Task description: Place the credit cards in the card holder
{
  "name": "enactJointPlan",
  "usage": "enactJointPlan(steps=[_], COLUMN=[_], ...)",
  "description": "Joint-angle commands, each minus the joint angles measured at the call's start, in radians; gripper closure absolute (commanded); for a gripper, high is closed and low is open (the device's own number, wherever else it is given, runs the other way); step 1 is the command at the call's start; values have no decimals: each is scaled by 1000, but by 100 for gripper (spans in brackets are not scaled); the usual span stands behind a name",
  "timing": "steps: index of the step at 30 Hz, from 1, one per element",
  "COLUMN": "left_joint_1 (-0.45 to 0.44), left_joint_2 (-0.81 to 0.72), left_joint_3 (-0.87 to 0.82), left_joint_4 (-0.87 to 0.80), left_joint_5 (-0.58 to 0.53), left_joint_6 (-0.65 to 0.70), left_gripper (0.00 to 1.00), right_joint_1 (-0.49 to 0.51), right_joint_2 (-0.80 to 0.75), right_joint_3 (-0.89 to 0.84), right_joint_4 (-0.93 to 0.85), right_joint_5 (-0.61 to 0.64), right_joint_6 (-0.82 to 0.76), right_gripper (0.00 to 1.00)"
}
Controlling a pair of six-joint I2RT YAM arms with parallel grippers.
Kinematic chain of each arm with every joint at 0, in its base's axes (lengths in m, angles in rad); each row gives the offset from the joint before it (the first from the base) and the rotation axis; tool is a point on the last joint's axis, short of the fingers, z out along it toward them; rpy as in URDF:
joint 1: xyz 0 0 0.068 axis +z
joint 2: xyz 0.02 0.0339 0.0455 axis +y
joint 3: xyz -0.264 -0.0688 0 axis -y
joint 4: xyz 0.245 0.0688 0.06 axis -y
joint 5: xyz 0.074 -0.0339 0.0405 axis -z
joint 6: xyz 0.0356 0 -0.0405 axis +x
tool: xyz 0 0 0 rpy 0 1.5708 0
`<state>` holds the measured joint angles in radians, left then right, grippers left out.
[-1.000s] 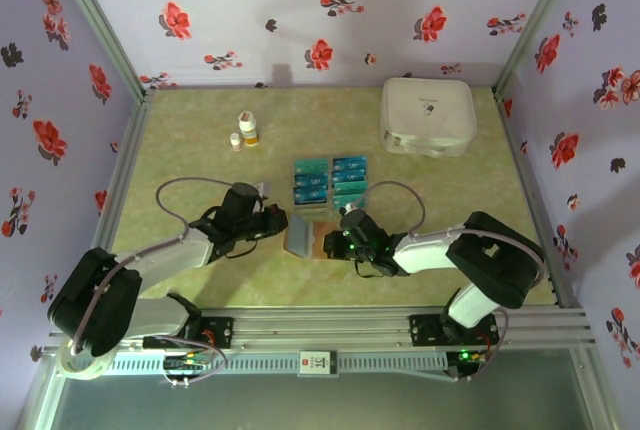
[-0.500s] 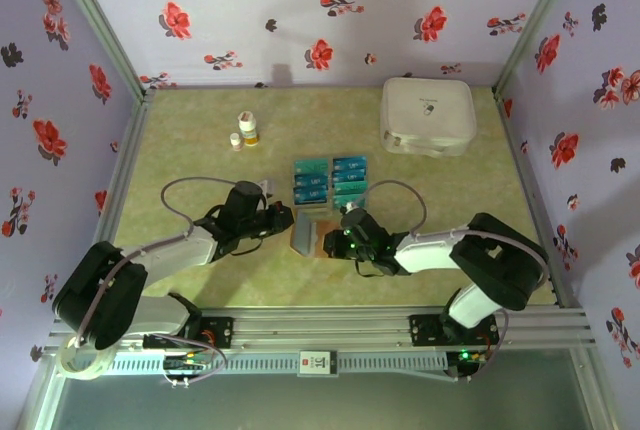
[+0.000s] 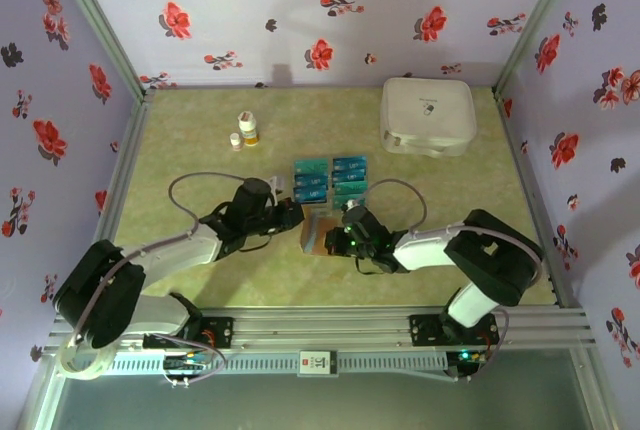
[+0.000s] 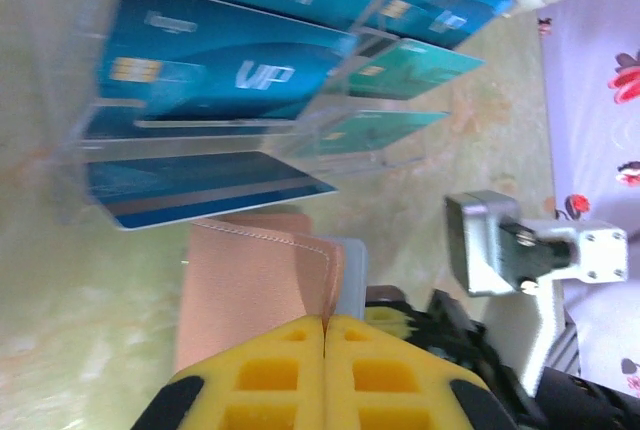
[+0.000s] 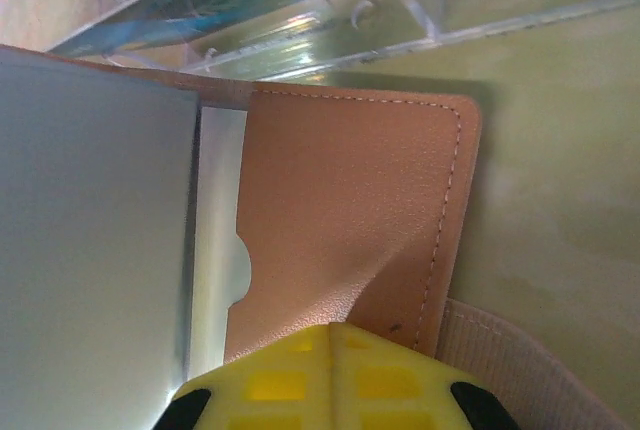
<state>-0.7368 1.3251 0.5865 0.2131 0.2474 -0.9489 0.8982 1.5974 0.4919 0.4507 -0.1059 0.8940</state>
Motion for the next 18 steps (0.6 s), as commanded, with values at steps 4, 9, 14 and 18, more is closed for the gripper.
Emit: enactJointPlan(steps=[4, 9, 14, 18], left_joint_1=[-40, -29, -3, 23], left_joint_2=[51, -5, -74, -106], left_joint_3=[38, 21, -24, -64], left_joint_4=[20, -72, -131, -145], left_joint_5=[-19, -72, -94, -103], left_joint_6=[-20, 23, 36, 49], left_gripper=[100, 100, 100, 100], right_joint_1=[0, -2, -8, -15], right_joint_2=[72, 15, -94, -220], right_joint_3=[-9, -19, -11, 21], right_joint_4=[-5, -48, -149, -299], right_joint_5=[-28, -14, -2, 36], right_joint_6=[16, 2, -31, -71], right_gripper=[97, 97, 96, 95])
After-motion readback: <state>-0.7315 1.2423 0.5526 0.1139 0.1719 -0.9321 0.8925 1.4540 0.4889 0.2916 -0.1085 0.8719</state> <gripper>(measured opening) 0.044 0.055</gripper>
